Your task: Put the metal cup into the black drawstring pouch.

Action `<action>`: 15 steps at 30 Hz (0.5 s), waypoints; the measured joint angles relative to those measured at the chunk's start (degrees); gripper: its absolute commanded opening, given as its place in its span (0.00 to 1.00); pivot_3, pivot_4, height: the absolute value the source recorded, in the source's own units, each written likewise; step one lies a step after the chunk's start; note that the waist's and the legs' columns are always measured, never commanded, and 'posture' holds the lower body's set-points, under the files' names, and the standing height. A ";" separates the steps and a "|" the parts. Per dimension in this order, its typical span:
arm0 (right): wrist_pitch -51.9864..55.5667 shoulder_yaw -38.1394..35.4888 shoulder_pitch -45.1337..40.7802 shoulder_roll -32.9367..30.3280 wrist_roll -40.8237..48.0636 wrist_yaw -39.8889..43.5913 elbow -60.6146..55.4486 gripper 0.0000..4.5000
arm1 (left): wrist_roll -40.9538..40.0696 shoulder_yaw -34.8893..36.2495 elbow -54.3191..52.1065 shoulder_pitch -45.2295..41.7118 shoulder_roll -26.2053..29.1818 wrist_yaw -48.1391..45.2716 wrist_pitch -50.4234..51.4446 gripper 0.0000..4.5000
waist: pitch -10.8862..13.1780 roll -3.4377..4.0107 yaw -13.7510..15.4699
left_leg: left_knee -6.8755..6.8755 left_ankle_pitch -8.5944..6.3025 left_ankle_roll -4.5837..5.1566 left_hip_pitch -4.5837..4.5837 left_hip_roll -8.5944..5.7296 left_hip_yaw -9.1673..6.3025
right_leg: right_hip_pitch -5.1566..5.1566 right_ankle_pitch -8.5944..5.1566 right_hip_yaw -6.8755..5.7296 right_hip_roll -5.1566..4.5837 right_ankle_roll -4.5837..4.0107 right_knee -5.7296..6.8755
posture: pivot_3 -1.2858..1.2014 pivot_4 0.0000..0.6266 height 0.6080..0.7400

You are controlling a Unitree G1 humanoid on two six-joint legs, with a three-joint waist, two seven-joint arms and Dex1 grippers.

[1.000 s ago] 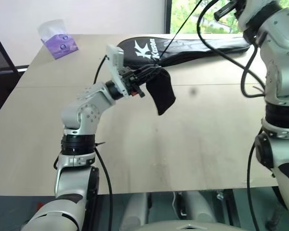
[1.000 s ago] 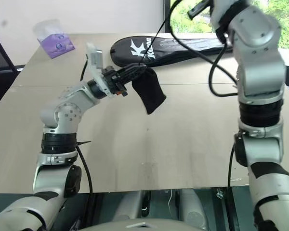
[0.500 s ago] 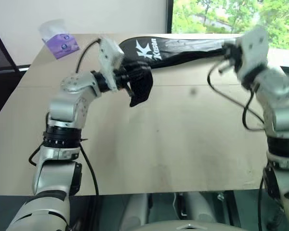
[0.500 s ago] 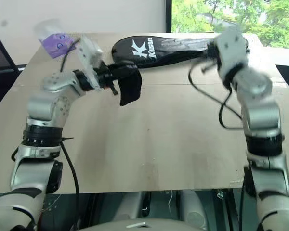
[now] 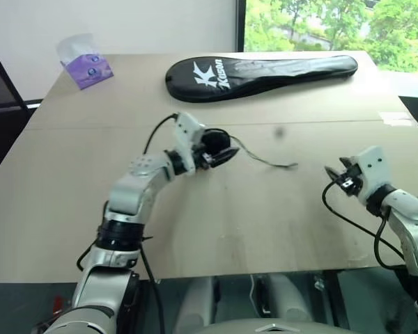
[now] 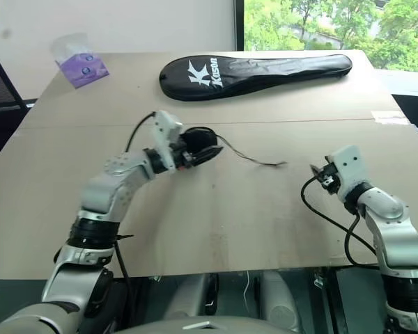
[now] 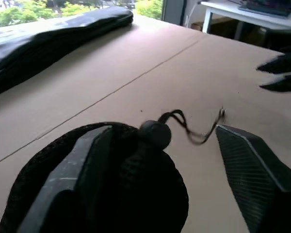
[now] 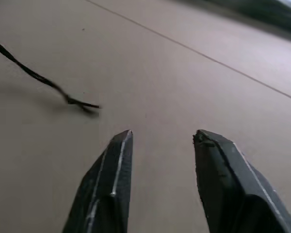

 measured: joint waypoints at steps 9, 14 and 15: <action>-8.84 -3.19 14.85 2.04 4.75 4.90 -8.55 0.93 | -6.85 16.47 -17.92 26.32 3.63 2.66 1.30 0.87 | 0.01 0.00 0.30 | -0.07 -0.02 -0.02 -0.02 0.01 -0.07 | 0.04 -0.01 0.14 -0.31 0.00 -0.13 | 0.52 0.24 1.00; -10.85 -3.29 18.18 2.57 7.75 6.33 -14.71 0.93 | -8.56 23.38 -19.62 36.13 3.70 2.05 -0.08 0.87 | -0.03 -0.04 0.99 | -0.04 -0.01 -0.02 0.06 0.06 -0.12 | 0.08 -0.03 0.10 -0.29 -0.05 -0.12 | 0.52 0.24 1.00; -10.18 -2.44 17.98 3.01 8.04 5.98 -15.07 0.93 | -8.58 23.88 -19.66 36.29 3.73 2.21 -0.32 0.87 | -0.05 -0.08 1.49 | 0.03 -0.01 -0.02 0.03 0.06 -0.14 | 0.09 -0.04 0.07 -0.29 -0.05 -0.12 | 0.52 0.24 1.00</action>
